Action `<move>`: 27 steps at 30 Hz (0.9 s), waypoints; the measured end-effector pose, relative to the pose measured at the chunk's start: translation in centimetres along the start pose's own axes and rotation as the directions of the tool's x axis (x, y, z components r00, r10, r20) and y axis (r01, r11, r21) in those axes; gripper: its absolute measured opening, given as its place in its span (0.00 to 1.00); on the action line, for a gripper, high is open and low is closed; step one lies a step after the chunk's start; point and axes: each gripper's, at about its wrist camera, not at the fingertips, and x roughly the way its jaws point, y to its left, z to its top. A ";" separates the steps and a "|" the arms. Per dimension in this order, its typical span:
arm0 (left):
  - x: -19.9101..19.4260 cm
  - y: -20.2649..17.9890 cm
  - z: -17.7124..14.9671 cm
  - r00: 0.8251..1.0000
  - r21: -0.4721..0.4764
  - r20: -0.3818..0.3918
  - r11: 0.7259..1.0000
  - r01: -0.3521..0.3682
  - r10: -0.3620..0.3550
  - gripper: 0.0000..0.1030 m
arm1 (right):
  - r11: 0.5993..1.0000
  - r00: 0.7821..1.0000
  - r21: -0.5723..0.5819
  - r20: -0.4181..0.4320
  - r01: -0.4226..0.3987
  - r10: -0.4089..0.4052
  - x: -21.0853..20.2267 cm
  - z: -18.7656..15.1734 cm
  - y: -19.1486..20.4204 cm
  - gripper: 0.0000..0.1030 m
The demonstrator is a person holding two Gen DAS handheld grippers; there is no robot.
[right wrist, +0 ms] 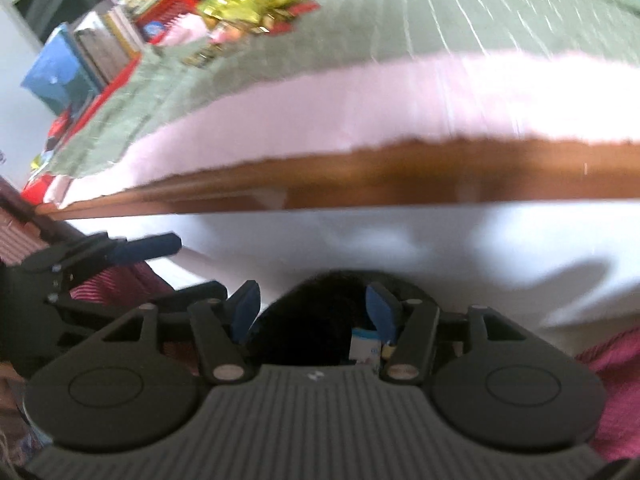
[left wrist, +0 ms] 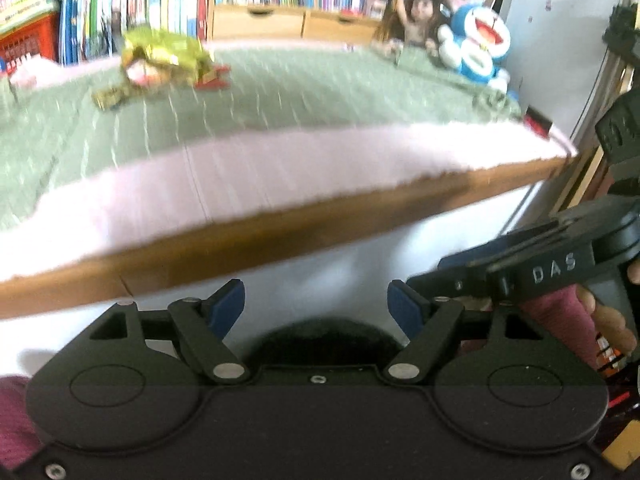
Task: Collect trash
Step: 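Raise both grippers back up over the gold wrapper pile, then grasp a gold foil piece with the left gripper while the right gripper grasps a red strip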
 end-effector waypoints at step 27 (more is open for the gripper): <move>5.2 14.1 12.7 0.887 -0.147 0.192 0.906 -0.397 0.419 0.45 | 0.997 0.972 0.077 0.232 0.019 -0.036 3.8 11.7 2.1 0.63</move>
